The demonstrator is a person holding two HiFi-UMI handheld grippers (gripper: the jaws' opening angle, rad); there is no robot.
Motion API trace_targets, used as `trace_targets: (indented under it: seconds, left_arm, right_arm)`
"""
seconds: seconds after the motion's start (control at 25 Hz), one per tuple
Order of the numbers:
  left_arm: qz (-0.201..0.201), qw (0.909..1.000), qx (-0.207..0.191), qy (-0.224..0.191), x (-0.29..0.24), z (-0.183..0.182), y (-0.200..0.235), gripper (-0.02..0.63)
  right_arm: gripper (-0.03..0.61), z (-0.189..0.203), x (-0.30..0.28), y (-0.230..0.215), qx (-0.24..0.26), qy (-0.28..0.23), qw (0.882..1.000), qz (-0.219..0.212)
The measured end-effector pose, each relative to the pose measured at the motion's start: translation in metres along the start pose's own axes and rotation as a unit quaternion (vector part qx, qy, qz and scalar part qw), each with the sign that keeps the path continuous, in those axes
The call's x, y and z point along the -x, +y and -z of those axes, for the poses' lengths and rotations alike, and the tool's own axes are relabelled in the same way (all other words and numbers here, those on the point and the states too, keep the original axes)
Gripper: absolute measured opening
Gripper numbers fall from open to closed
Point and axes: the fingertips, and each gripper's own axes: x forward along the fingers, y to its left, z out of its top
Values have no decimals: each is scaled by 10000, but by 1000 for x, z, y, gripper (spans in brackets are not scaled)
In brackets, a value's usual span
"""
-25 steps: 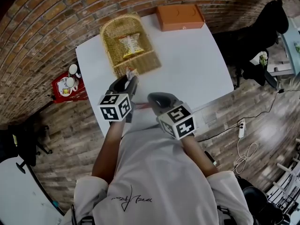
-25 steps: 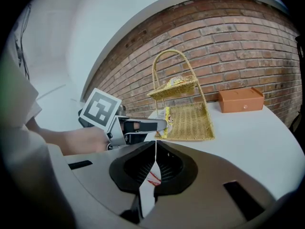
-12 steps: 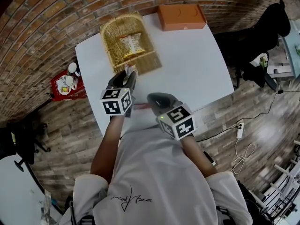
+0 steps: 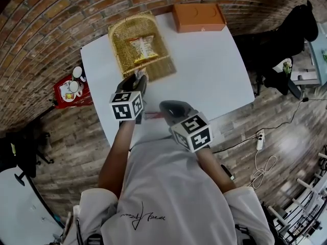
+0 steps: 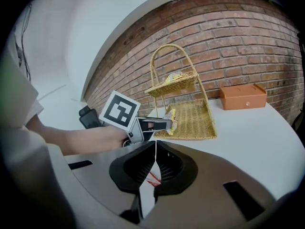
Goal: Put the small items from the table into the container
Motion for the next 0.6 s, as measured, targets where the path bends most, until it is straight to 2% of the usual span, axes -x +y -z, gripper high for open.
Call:
trace_targets:
  seconds: [0.6]
  left_arm:
    - [-237, 9994, -39, 251, -14, 11, 16, 147]
  right_arm:
    - [23, 0, -6, -2, -58, 93, 9999, -46]
